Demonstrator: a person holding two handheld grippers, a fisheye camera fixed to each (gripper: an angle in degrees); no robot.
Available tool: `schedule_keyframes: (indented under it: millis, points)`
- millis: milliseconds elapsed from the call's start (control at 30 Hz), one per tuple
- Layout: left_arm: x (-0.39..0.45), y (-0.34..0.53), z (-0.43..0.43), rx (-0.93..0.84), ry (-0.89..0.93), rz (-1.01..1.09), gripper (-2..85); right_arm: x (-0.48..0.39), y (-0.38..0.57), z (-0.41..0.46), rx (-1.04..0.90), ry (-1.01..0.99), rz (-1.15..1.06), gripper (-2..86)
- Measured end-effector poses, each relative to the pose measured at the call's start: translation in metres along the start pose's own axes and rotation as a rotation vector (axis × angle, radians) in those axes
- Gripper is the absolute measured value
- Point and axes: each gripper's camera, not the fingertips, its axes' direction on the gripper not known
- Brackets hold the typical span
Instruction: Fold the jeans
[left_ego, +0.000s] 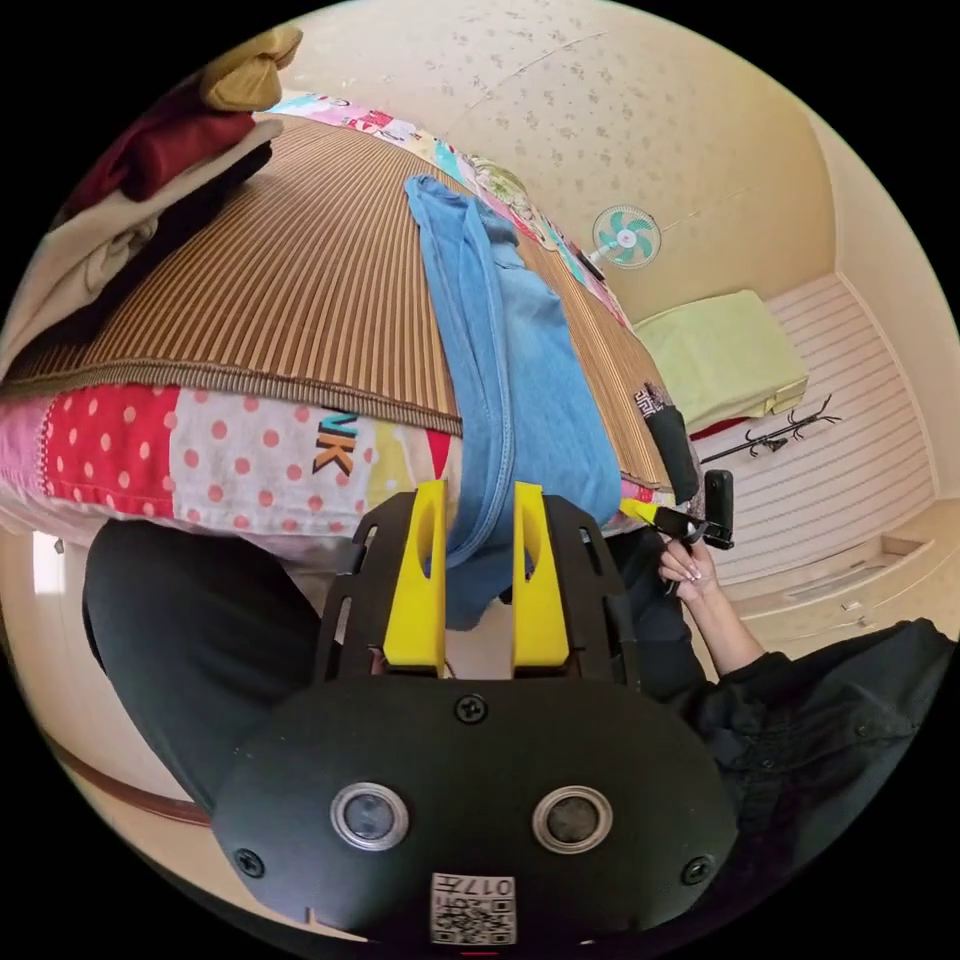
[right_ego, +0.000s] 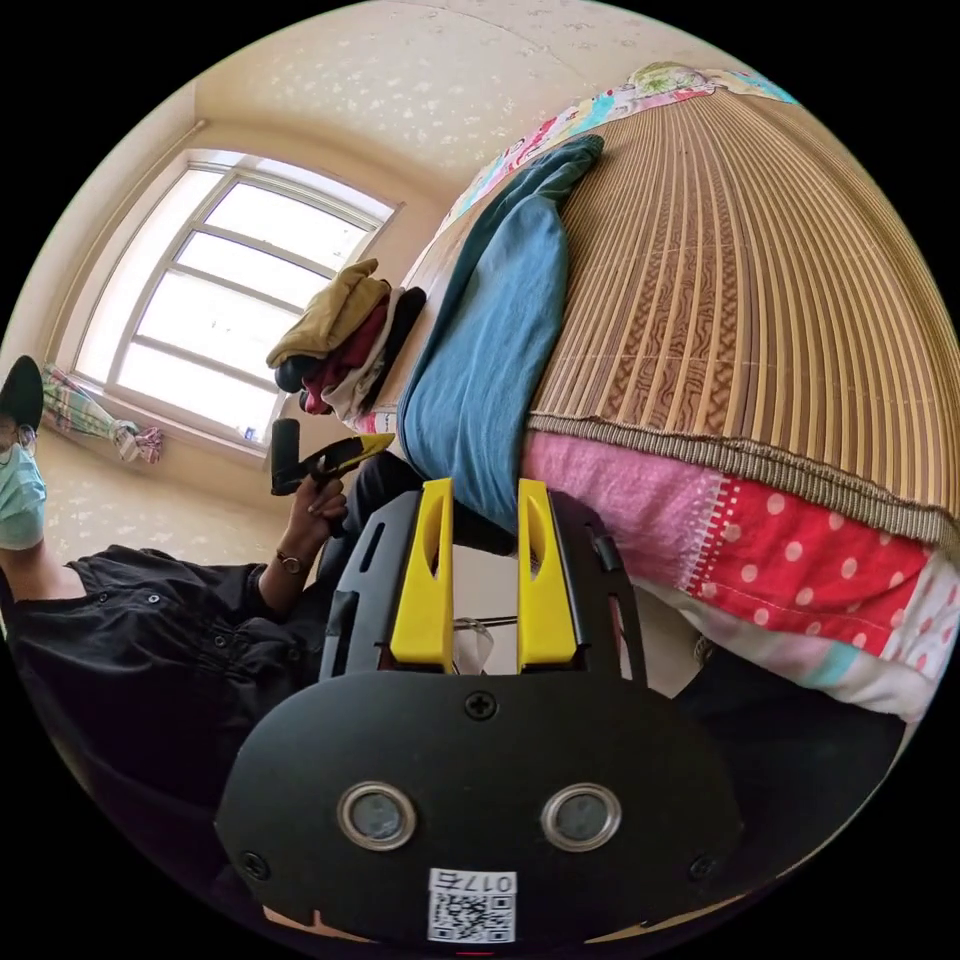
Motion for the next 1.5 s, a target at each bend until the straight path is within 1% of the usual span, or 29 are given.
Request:
schedule_keyframes:
  millis: [100,167,233,300,367,400,433,500,533,567,600,667,733,800,867,967,1033,1100,1167,1233,1267,1333,1400,1467,1500]
  points:
    - [0.022,-0.007,0.005,0.024,-0.099,0.075,11.1,-0.002,-0.005,0.008,-0.005,0.001,0.011,8.5]
    - [0.047,-0.003,0.001,0.098,-0.197,0.132,11.1,-0.01,-0.003,0.009,-0.002,0.019,0.007,8.6]
    - [0.064,-0.002,0.0,0.147,-0.241,0.191,11.1,-0.018,-0.001,0.006,0.021,0.049,0.015,8.8]
    - [0.077,-0.006,0.006,0.136,-0.299,0.23,11.0,-0.031,0.0,-0.002,0.09,0.086,0.002,9.0]
    - [0.08,-0.016,0.029,0.033,-0.438,0.228,10.0,-0.056,-0.011,-0.009,0.166,0.13,-0.052,9.1]
    - [0.079,-0.018,0.034,0.004,-0.463,0.223,9.5,-0.061,-0.017,-0.008,0.17,0.137,-0.067,9.2]
    - [0.076,-0.018,0.035,0.013,-0.457,0.226,8.2,-0.071,-0.032,-0.004,0.152,0.137,-0.093,9.4]
    - [0.068,-0.016,0.024,0.05,-0.39,0.196,5.6,-0.084,-0.06,0.008,0.118,0.123,-0.117,9.6]
    - [0.055,-0.014,0.014,0.083,-0.295,0.144,3.9,-0.096,-0.08,0.018,0.113,0.113,-0.148,9.7]
    - [0.035,-0.011,0.007,0.112,-0.161,0.063,3.5,-0.108,-0.1,0.029,0.111,0.114,-0.175,9.8]
    - [0.023,-0.01,0.006,0.119,-0.089,0.017,3.3,-0.114,-0.11,0.036,0.108,0.119,-0.185,9.9]
    - [-0.022,-0.004,0.004,0.136,0.153,-0.135,2.6,-0.135,-0.158,0.068,0.103,0.149,-0.207,10.2]
    - [-0.042,0.0,0.004,0.144,0.254,-0.184,1.6,-0.145,-0.197,0.091,0.116,0.181,-0.181,10.8]
    - [-0.045,0.002,0.001,0.145,0.254,-0.174,0.6,-0.148,-0.238,0.11,0.141,0.222,-0.113,11.6]
    - [-0.037,0.002,-0.003,0.142,0.186,-0.125,-0.3,-0.142,-0.294,0.134,0.17,0.288,0.022,12.2]
    - [-0.026,0.001,-0.004,0.135,0.112,-0.083,-0.7,-0.13,-0.357,0.163,0.194,0.393,0.166,12.3]
    - [-0.024,0.001,-0.004,0.14,0.095,-0.087,-0.8,-0.128,-0.391,0.18,0.205,0.464,0.186,12.4]
    - [-0.026,0.003,0.0,0.145,0.11,-0.112,-0.9,-0.127,-0.423,0.198,0.2,0.529,0.155,12.5]
    - [-0.031,0.003,0.007,0.131,0.134,-0.147,-1.0,-0.122,-0.458,0.222,0.16,0.57,0.132,12.7]
    - [-0.034,0.002,0.01,0.136,0.158,-0.156,-1.0,-0.116,-0.472,0.236,0.154,0.63,0.175,11.5]
    - [-0.035,0.0,0.011,0.134,0.164,-0.155,-1.0,-0.117,-0.475,0.24,0.161,0.677,0.214,8.7]
    - [-0.036,-0.002,0.01,0.129,0.159,-0.14,-1.0,-0.124,-0.474,0.242,0.183,0.685,0.252,6.5]
    - [-0.038,-0.004,0.01,0.114,0.167,-0.128,-1.0,-0.141,-0.465,0.236,0.23,0.678,0.239,5.2]
    - [-0.041,-0.006,0.009,0.102,0.197,-0.118,-1.0,-0.179,-0.44,0.214,0.402,0.673,0.136,3.9]
    - [-0.043,-0.007,0.008,0.101,0.206,-0.117,-1.0,-0.188,-0.434,0.21,0.446,0.671,0.105,3.8]
